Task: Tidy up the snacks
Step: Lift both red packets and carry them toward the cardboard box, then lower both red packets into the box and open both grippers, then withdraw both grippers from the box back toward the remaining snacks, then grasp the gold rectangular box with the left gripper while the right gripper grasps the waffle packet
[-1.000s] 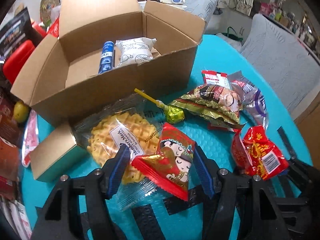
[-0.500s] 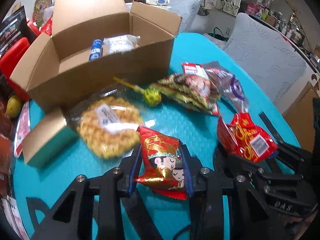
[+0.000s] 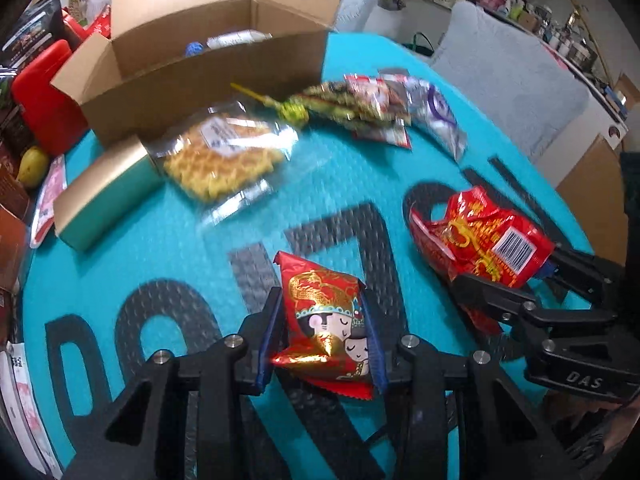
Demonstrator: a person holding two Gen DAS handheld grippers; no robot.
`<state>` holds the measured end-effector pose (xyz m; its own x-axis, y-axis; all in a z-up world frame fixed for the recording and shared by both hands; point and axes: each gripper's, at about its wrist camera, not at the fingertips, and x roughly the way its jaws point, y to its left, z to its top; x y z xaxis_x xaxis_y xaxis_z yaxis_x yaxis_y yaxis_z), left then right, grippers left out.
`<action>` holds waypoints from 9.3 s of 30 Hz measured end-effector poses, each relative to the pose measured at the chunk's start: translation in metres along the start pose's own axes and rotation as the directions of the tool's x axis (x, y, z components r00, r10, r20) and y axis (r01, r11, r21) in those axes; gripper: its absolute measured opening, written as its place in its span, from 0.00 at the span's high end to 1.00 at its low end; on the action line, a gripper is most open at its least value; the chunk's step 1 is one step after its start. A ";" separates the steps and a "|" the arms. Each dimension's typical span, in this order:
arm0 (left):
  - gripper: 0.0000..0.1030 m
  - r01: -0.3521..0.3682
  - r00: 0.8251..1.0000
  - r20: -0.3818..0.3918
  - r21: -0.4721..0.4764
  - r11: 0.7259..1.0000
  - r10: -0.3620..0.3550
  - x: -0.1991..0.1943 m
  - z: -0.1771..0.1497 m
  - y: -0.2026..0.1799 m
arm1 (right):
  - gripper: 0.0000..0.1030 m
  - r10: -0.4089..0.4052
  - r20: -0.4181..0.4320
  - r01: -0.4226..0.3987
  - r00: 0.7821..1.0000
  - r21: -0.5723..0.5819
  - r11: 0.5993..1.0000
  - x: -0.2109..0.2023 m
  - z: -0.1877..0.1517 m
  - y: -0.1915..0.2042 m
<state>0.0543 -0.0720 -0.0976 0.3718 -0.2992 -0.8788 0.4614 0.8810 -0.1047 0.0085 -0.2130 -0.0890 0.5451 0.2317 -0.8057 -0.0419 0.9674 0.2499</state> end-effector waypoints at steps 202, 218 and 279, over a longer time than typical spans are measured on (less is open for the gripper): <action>0.43 -0.230 0.881 0.387 -0.155 0.961 0.273 -0.173 0.082 0.070 | 0.32 0.008 0.326 0.056 0.945 -0.188 0.981 -0.086 0.125 0.101; 0.43 -0.145 0.938 0.299 -0.113 0.983 0.173 -0.128 0.051 0.107 | 0.03 0.083 0.193 -0.045 0.978 -0.191 0.981 -0.014 0.096 0.114; 0.57 -0.072 0.997 0.003 0.014 0.997 0.072 0.019 0.052 0.143 | 0.24 -0.059 -0.086 0.038 0.995 -0.234 0.971 0.102 0.087 0.092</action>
<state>0.1693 0.0290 -0.1046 0.4066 -0.2360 -0.8826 0.4443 0.8952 -0.0346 0.1334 -0.1094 -0.1012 0.4730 0.1819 -0.8621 -0.2161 0.9725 0.0867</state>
